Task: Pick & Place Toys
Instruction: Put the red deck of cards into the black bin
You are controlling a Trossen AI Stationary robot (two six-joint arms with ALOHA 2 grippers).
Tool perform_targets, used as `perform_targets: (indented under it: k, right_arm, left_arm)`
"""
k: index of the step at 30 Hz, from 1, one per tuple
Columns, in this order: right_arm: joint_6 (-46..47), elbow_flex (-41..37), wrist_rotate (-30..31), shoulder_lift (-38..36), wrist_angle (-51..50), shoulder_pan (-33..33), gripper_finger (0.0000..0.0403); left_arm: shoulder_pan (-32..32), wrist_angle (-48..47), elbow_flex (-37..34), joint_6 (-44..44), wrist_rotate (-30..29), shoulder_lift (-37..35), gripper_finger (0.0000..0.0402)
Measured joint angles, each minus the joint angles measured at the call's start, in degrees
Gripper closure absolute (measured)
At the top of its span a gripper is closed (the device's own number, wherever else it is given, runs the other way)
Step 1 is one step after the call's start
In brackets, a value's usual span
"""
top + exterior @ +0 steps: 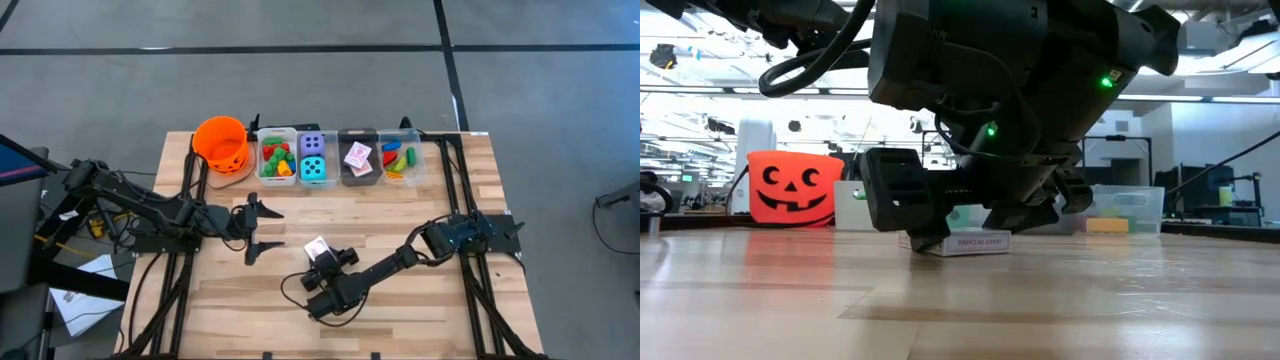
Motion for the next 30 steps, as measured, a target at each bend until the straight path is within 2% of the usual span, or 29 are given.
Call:
perform_targets:
  k: [6, 14, 17, 25, 30]
  right_arm:
    - [-0.52, -0.77, 0.21, -4.82, -4.53, 0.06, 0.0103]
    - [-0.62, -0.41, 8.10, -15.48, -15.06, -1.12, 0.0103]
    - [1.71, -0.22, 12.21, -19.65, -21.83, -2.43, 0.0103]
    - [11.18, -0.15, 14.22, -25.62, -43.19, -10.92, 0.0103]
    - [1.59, -0.38, 14.38, -27.05, -39.46, -18.95, 0.0103]
  left_arm:
    - [0.00, -0.60, 0.00, -0.01, 0.00, -0.01, 0.0060]
    - [0.02, -0.64, 0.04, -0.02, 0.00, -0.89, 0.0060]
    - [0.01, -0.62, 0.04, -0.02, 0.00, -1.26, 0.0060]
    - [0.00, -1.23, 0.02, -0.26, 0.00, -1.53, 0.0060]
    - [0.00, -1.30, 0.02, -0.48, 0.00, -1.53, 0.0060]
